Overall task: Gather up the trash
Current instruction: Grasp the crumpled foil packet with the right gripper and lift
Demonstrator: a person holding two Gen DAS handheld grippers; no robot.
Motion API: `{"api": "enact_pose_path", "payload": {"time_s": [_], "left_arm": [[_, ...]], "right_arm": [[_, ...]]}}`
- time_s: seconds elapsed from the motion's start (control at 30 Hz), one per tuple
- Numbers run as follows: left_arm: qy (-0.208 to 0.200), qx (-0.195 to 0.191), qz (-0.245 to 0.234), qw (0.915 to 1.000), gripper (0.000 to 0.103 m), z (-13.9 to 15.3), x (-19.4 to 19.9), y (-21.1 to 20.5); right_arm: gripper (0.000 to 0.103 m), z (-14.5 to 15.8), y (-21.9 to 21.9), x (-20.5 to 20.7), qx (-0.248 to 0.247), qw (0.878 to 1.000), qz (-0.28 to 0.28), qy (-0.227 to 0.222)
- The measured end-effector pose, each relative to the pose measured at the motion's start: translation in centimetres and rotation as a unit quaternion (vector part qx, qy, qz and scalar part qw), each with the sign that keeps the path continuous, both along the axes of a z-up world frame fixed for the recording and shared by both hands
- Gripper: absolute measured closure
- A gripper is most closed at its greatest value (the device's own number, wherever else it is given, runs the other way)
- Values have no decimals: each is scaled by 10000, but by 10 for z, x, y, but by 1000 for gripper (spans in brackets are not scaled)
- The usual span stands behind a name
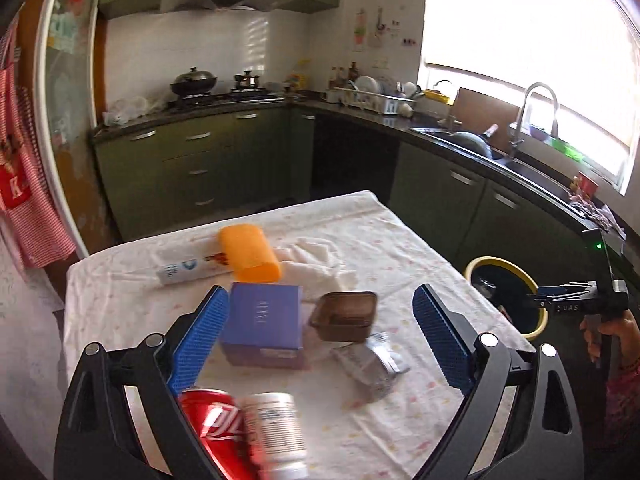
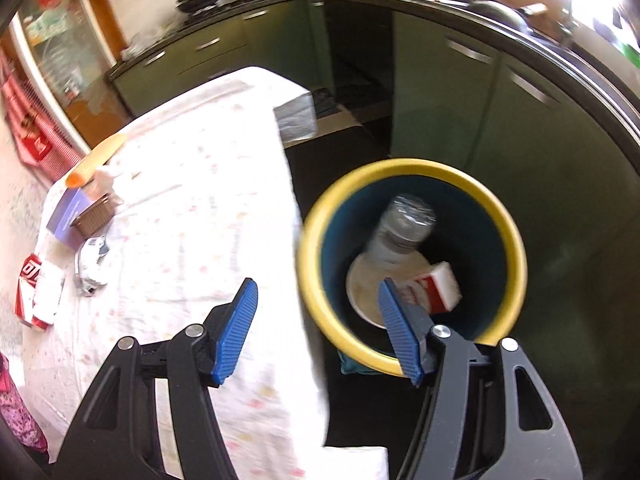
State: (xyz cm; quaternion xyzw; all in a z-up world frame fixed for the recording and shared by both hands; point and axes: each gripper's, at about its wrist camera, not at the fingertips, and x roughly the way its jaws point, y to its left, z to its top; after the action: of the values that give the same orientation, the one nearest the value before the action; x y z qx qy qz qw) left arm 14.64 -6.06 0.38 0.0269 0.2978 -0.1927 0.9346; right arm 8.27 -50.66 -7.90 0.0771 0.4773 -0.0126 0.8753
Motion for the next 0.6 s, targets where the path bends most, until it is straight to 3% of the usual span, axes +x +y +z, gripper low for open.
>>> {"api": "enact_pose_path", "payload": {"time_s": [0.33,0.6], "left_arm": [[151,-5,870,9961,11,-37,12,94],[220,-146,1045,9942,10,-56,22,111]], "right_arm": [[43,7,133,40,88,9919,1265,56],[43,-5,217,57,129,9816,1895,176]]}}
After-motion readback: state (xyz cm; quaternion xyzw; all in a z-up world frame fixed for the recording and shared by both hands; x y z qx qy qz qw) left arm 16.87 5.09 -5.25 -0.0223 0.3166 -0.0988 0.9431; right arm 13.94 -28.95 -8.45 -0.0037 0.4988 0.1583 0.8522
